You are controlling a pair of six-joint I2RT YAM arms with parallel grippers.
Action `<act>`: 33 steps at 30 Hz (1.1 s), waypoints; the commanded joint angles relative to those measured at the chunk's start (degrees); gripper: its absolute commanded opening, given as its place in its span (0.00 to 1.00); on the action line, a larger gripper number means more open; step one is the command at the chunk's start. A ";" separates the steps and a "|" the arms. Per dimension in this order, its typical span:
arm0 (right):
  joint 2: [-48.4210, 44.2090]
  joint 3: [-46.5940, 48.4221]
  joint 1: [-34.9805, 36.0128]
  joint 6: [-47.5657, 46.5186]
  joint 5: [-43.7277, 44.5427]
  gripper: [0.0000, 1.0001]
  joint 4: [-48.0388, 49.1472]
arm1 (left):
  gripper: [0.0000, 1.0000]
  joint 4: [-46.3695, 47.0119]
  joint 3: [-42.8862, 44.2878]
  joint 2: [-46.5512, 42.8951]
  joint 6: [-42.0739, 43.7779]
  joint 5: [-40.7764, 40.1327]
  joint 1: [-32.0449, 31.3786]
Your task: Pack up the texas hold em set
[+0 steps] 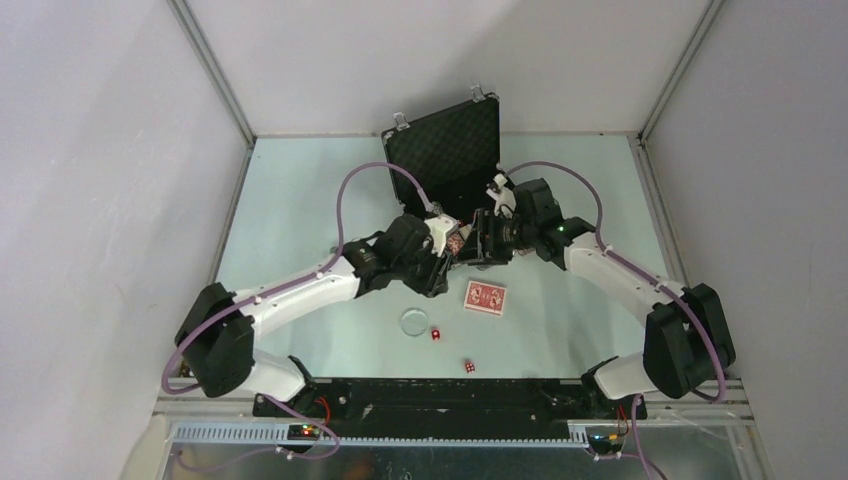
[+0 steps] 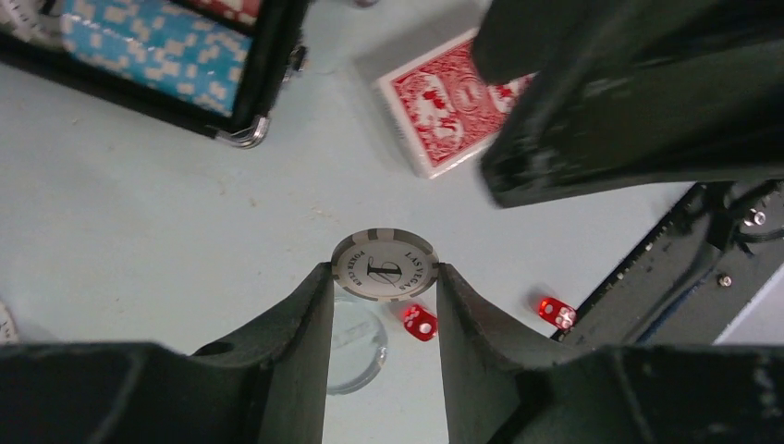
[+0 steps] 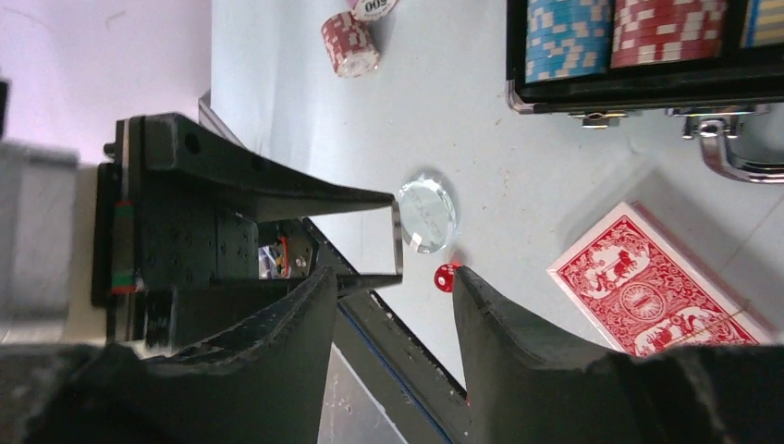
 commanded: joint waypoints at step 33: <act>11.43 11.07 6.93 -7.90 0.48 0.00 -9.66 | 0.73 11.40 -4.74 -7.49 0.77 1.66 -1.61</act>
